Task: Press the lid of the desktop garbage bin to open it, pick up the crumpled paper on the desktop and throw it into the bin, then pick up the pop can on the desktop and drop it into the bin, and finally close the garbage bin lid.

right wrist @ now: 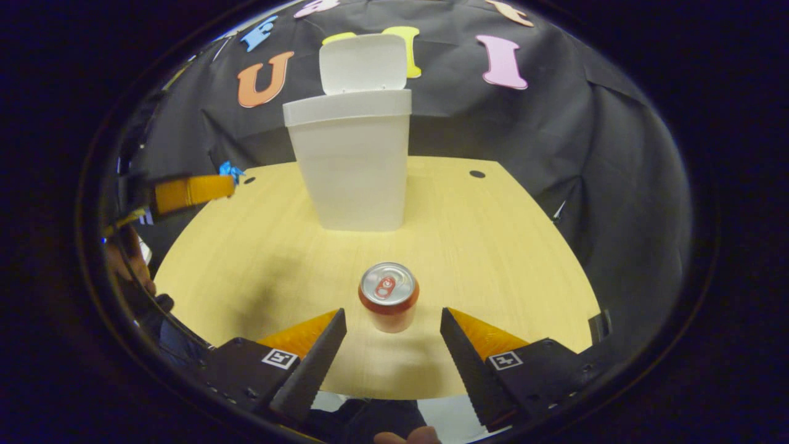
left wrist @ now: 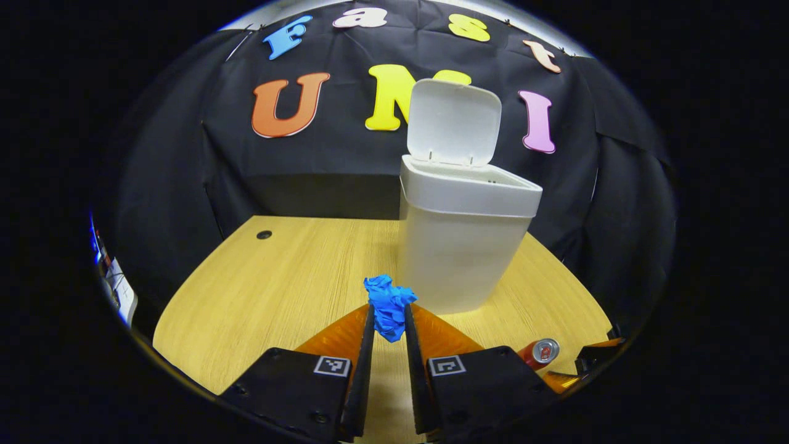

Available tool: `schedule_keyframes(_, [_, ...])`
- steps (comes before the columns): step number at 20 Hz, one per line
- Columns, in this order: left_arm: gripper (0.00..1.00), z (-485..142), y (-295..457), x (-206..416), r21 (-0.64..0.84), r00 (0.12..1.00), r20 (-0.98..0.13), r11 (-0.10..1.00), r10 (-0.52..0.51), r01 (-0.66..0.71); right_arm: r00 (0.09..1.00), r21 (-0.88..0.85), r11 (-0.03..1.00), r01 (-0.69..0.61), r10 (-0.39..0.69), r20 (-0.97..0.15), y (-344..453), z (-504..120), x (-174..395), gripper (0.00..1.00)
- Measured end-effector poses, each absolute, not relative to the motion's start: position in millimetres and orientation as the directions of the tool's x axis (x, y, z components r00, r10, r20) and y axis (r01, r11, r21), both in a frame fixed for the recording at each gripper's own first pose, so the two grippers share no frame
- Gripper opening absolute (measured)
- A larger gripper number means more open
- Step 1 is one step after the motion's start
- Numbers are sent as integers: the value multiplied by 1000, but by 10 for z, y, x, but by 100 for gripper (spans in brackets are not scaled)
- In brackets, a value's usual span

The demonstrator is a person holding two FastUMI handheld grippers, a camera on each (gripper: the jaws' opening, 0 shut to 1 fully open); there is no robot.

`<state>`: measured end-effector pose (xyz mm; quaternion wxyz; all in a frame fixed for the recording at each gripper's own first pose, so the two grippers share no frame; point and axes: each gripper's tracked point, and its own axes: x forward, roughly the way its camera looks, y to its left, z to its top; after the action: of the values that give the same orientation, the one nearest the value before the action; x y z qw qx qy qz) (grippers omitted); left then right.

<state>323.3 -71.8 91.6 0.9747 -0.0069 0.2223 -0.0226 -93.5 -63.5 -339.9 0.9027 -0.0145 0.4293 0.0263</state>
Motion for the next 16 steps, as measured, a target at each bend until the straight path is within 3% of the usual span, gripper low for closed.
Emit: schedule_keyframes(16, [32,2119,-588,3260,-37,969,-245,999,-30,22,514,29,999,-27,39,-857,-550,-4189,-663,96])
